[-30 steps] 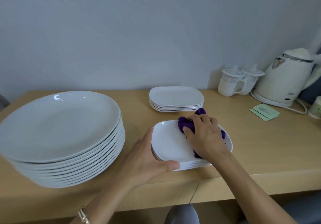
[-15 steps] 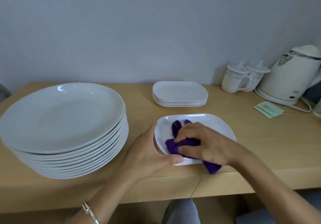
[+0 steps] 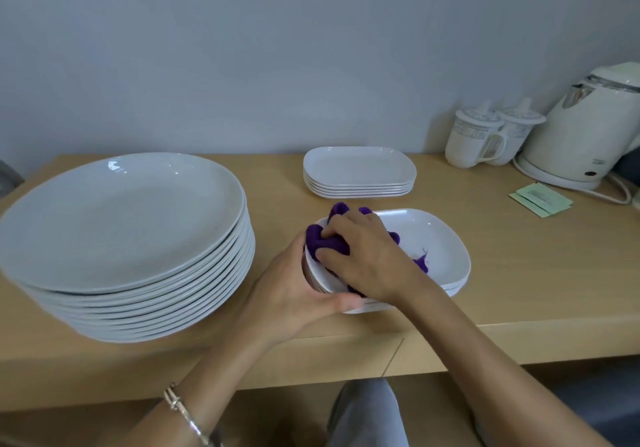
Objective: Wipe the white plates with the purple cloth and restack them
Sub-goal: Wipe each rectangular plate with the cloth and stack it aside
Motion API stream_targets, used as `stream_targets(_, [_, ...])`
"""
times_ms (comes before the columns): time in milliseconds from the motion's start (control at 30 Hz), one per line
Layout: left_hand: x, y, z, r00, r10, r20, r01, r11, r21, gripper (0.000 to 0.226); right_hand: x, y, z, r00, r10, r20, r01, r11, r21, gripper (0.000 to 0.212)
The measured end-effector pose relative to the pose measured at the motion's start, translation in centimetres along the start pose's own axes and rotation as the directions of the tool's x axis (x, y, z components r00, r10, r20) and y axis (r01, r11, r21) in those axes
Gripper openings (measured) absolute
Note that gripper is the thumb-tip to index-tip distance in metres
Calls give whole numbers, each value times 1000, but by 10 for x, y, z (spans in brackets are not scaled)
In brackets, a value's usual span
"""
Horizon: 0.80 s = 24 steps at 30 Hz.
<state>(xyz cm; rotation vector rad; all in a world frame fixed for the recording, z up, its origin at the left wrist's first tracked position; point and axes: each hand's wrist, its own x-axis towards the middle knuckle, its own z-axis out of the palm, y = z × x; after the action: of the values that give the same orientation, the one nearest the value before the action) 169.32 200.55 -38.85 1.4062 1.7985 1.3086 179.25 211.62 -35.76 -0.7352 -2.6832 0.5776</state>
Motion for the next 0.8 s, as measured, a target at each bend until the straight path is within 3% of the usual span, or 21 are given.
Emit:
stream_targets(67, [0, -1, 0, 1000, -29, -9, 29, 1000, 5, 79, -16, 8, -21, 982, -77, 174, 51, 988, 146, 9])
stream_targets(167, [-1, -3, -1, 998, -57, -35, 58, 998, 36, 77, -31, 27, -52, 951, -1, 308, -25, 996, 80, 12])
stream_targets(300, [-3, 0, -2, 997, -69, -45, 73, 993, 98, 76, -26, 58, -68, 974, 223, 30, -222, 974, -54, 10])
stream_targets(433, [-4, 1, -2, 997, -79, -22, 81, 992, 93, 71, 3, 47, -32, 932, 328, -153, -354, 914, -198, 34])
stream_targets(667, [-2, -1, 0, 999, -36, -12, 36, 999, 2, 78, 3, -5, -2, 997, 76, 3, -76, 997, -15, 31])
stream_targets(800, [-1, 1, 0, 1000, 0, 28, 0, 1000, -2, 85, -5, -11, 0, 993, 118, -15, -118, 993, 19, 27])
